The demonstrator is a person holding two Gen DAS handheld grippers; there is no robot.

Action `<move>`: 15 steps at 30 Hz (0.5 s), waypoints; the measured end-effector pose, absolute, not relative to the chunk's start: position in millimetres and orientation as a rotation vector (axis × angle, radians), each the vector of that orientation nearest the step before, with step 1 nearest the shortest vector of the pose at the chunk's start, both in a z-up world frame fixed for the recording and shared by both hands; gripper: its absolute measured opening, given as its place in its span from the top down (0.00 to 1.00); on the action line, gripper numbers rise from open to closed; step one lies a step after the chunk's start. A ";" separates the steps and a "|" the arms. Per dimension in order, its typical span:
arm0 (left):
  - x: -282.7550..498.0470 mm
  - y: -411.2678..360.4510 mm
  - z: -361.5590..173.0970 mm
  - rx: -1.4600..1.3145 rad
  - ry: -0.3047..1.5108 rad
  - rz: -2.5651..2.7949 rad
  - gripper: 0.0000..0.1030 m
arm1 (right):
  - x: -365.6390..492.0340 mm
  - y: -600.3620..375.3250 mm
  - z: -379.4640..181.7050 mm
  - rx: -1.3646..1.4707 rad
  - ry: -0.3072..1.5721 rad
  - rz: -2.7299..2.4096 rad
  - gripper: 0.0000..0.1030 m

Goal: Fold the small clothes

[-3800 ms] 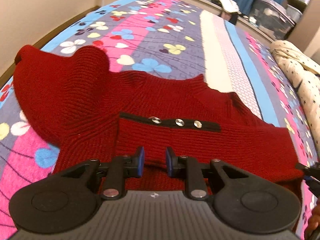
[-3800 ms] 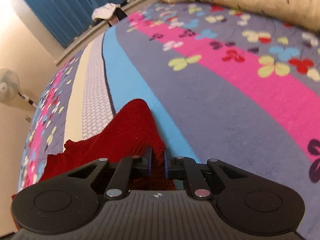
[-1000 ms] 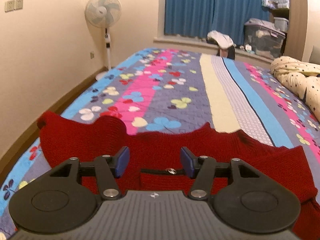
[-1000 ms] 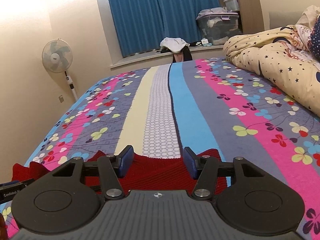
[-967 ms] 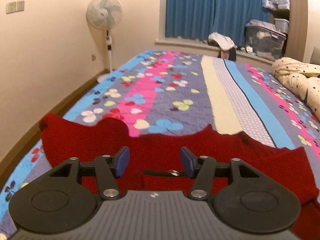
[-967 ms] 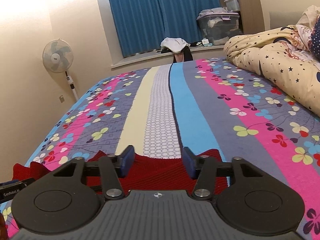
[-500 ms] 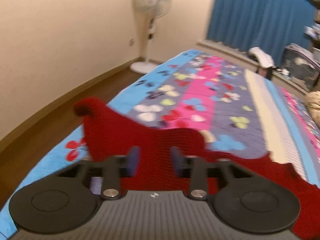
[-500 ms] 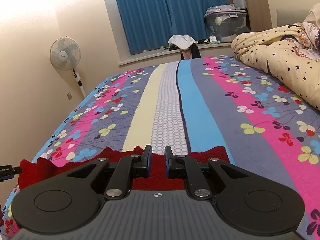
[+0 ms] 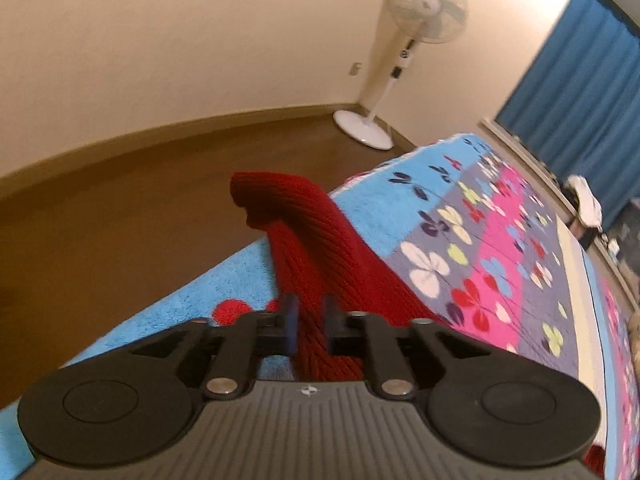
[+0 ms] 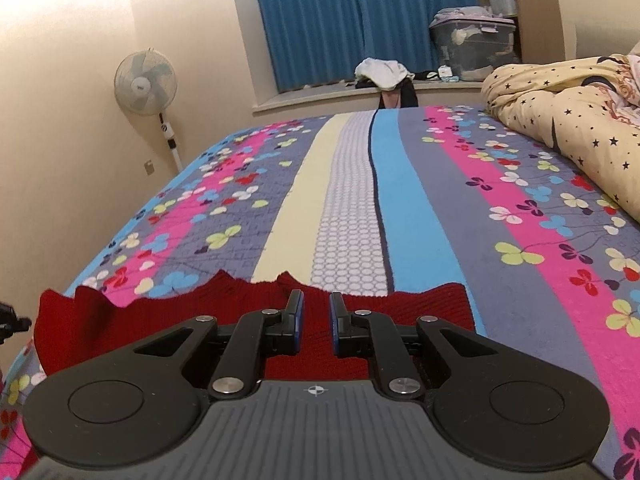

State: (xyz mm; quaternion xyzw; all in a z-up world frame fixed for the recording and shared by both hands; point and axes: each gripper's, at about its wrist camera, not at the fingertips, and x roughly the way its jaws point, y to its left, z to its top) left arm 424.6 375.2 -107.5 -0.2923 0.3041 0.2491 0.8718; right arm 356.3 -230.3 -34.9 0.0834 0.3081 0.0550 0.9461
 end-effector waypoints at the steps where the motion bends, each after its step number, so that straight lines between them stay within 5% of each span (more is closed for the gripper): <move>1: 426.5 378.0 -112.0 -0.626 0.638 0.531 0.64 | 357.4 -230.1 -36.9 0.169 0.635 0.112 0.87; 6: 432.9 378.8 -125.3 -0.600 0.647 0.548 0.61 | 364.0 -230.3 -46.4 0.165 0.680 0.099 0.87; 7: 435.2 377.6 -124.9 -0.586 0.652 0.543 0.64 | 364.9 -230.6 -47.8 0.165 0.685 0.098 0.87; 8: 436.8 375.8 -124.0 -0.573 0.654 0.525 0.82 | 365.8 -230.8 -48.8 0.165 0.689 0.096 0.87; 15: 432.9 350.9 -87.9 -0.437 0.538 0.583 0.87 | 372.7 -234.1 -55.7 0.186 0.727 0.067 0.87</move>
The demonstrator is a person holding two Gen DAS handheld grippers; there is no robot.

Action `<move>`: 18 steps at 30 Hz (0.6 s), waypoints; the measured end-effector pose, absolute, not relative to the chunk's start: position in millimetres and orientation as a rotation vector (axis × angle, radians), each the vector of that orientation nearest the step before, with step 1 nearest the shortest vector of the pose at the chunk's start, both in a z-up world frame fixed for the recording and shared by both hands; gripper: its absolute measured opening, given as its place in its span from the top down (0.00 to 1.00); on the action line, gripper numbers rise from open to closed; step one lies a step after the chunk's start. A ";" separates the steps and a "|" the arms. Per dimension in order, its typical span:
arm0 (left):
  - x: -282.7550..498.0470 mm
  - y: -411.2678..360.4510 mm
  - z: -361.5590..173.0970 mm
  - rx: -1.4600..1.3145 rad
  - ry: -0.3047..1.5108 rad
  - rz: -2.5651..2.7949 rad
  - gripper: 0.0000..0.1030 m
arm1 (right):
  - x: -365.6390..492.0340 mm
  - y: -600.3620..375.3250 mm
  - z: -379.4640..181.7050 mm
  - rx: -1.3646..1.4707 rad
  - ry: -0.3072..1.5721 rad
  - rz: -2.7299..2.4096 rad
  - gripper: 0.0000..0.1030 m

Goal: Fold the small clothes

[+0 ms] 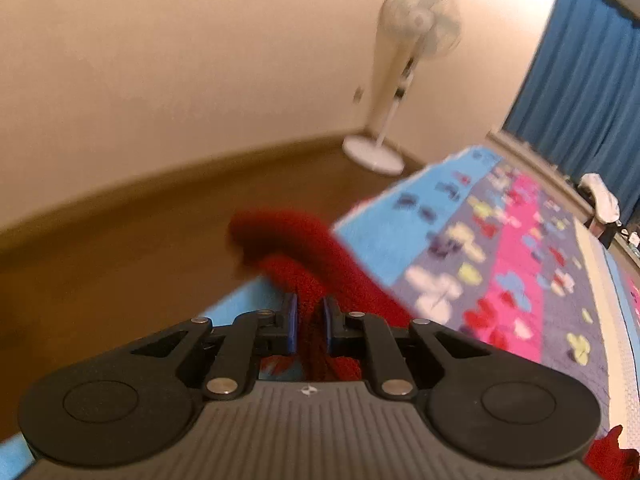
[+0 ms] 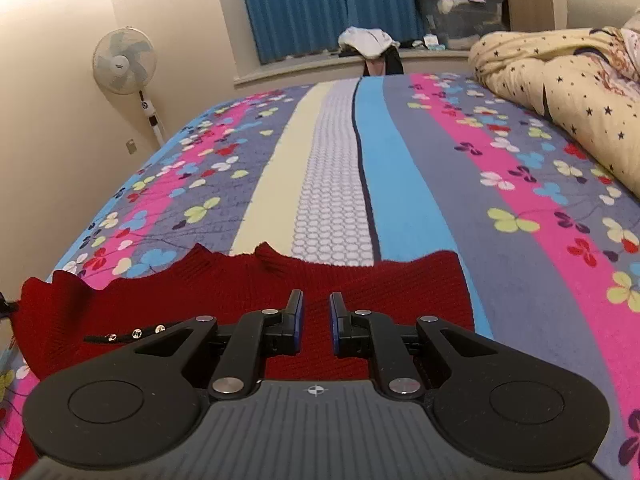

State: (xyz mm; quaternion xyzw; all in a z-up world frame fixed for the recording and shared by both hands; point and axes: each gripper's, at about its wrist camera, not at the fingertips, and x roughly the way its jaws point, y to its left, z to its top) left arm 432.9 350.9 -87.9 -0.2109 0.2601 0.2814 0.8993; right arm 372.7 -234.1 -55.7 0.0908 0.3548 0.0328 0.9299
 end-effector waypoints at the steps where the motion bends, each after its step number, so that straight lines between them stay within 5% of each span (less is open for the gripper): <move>1: 431.5 345.9 -81.0 -0.418 0.517 0.581 0.87 | 373.2 -233.7 -56.4 0.183 0.733 0.063 0.87; 13: 395.5 351.1 -55.0 -0.617 0.538 0.692 0.87 | 377.9 -253.7 -64.9 0.255 0.816 -0.010 0.86; 18: 398.3 283.4 -13.6 -0.327 0.413 0.522 0.88 | 377.7 -261.5 -66.7 0.284 0.839 -0.033 0.86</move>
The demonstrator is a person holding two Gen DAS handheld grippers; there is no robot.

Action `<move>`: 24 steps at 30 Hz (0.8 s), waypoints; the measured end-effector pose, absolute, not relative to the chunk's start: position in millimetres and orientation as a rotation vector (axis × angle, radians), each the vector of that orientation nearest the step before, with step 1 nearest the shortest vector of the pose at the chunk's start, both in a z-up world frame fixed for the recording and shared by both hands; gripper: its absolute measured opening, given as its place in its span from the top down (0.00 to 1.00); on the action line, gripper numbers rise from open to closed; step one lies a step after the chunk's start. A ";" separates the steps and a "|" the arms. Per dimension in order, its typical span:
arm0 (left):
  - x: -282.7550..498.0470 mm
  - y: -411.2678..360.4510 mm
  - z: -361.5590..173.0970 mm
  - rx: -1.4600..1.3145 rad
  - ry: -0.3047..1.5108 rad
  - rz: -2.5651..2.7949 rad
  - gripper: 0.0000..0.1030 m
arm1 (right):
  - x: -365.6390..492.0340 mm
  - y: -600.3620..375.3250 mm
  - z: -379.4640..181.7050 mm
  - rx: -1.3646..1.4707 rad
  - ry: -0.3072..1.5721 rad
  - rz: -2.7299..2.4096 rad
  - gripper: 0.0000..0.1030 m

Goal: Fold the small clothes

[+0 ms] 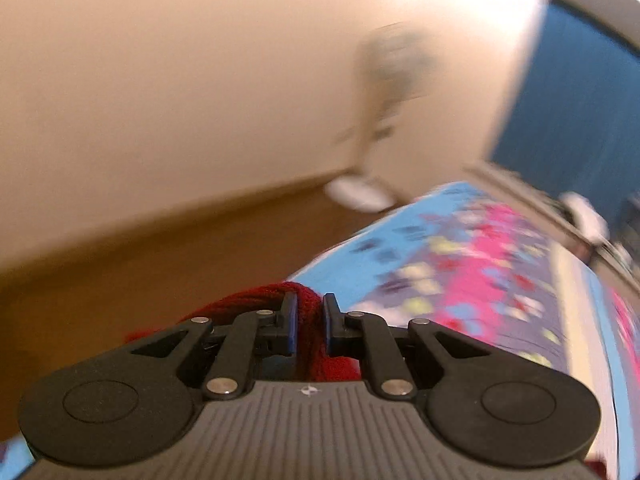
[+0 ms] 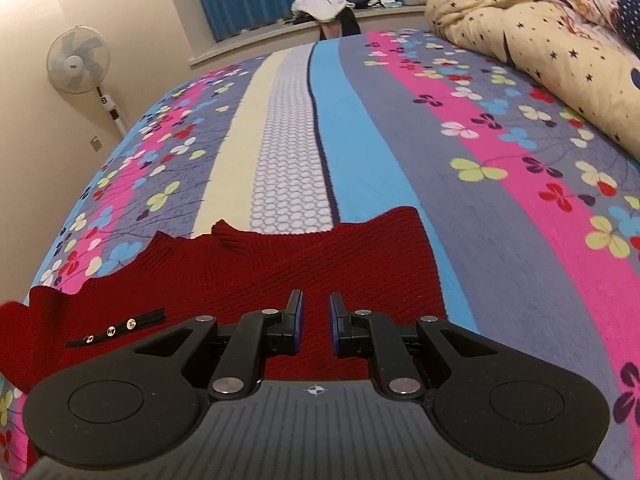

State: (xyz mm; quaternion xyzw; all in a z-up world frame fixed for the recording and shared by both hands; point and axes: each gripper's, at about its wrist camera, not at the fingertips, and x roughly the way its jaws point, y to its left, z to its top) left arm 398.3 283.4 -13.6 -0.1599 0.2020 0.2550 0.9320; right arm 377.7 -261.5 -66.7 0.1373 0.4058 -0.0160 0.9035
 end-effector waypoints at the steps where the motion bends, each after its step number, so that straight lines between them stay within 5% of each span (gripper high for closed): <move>1: 395.6 261.8 -4.0 -0.258 0.377 0.452 0.88 | 377.6 -263.0 -66.2 0.289 0.837 -0.037 0.86; 6: 373.6 136.8 12.4 -0.008 0.341 -0.030 0.88 | 378.1 -270.2 -64.6 0.312 0.829 -0.056 0.86; 13: 345.3 14.4 -68.5 0.220 0.755 -0.462 0.74 | 379.7 -288.3 -69.1 0.379 0.836 -0.122 0.85; 15: 334.8 13.8 -54.9 0.227 0.730 -0.450 0.73 | 379.9 -297.1 -71.9 0.440 0.841 -0.137 0.81; 17: 331.5 29.2 -29.9 0.161 0.698 -0.395 0.56 | 378.5 -304.1 -75.4 0.500 0.848 -0.142 0.74; 19: 333.1 51.0 -10.0 0.102 0.664 -0.305 0.49 | 378.0 -308.2 -80.8 0.561 0.856 -0.128 0.74; 24: 358.0 110.4 -30.5 -0.025 0.726 -0.029 0.50 | 384.0 -308.5 -102.0 0.676 0.875 -0.061 0.74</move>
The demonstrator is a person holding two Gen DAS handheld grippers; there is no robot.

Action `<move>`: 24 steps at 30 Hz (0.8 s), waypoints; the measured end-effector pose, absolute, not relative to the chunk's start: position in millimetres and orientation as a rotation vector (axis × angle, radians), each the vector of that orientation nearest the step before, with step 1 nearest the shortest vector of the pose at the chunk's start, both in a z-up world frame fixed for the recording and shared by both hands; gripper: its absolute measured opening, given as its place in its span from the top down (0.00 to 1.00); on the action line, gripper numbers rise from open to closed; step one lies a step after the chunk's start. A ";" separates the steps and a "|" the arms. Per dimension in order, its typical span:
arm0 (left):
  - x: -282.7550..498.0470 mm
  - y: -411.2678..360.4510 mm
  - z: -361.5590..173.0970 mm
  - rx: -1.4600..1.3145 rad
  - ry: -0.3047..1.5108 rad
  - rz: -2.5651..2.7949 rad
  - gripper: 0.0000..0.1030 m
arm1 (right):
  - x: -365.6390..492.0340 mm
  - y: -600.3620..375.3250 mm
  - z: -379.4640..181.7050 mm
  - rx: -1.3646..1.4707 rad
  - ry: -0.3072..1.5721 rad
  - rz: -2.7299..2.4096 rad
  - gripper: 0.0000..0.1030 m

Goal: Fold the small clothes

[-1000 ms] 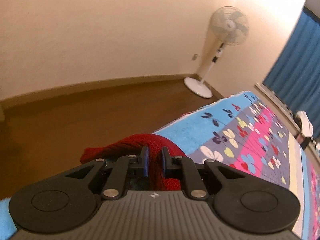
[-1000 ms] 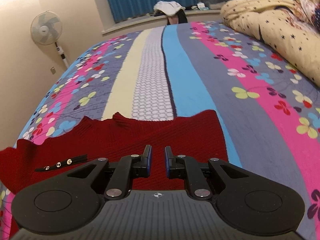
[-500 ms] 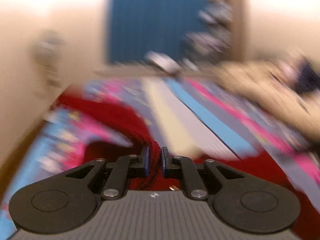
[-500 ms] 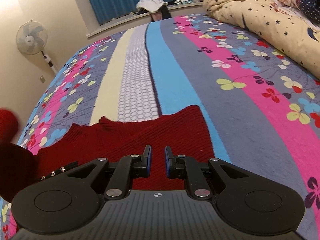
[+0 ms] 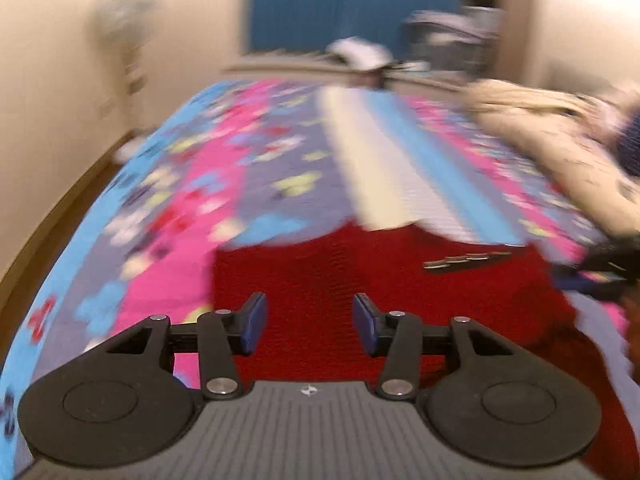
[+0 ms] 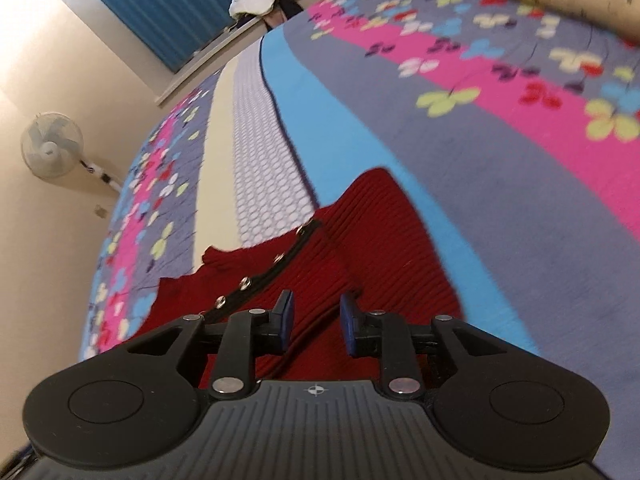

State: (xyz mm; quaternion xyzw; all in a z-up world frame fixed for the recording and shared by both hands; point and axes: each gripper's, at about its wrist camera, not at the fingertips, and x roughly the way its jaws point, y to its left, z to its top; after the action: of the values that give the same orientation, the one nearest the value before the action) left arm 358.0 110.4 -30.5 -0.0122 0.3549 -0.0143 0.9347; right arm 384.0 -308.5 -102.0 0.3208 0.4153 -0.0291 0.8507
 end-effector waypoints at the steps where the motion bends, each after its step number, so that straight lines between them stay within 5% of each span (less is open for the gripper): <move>1: 370.3 116.4 -35.5 -0.035 0.786 0.030 0.52 | 386.0 -308.4 -107.0 0.688 0.882 -0.062 0.74; 16: 416.9 162.3 -78.7 -0.081 0.912 0.190 0.52 | 407.7 -300.4 -133.5 0.737 0.869 -0.108 0.69; 20: 416.5 163.2 -78.9 -0.083 0.916 0.187 0.52 | 410.2 -294.0 -132.0 0.709 0.851 -0.125 0.87; 24: 416.7 163.2 -78.4 -0.084 0.918 0.188 0.52 | 409.6 -290.4 -126.4 0.685 0.822 -0.118 0.90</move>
State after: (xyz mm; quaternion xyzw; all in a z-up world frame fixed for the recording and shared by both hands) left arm 416.7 163.2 -78.4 -0.0405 0.4424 0.0904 0.8913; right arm 409.6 -290.4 -126.4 0.3261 0.3915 -0.0561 0.8586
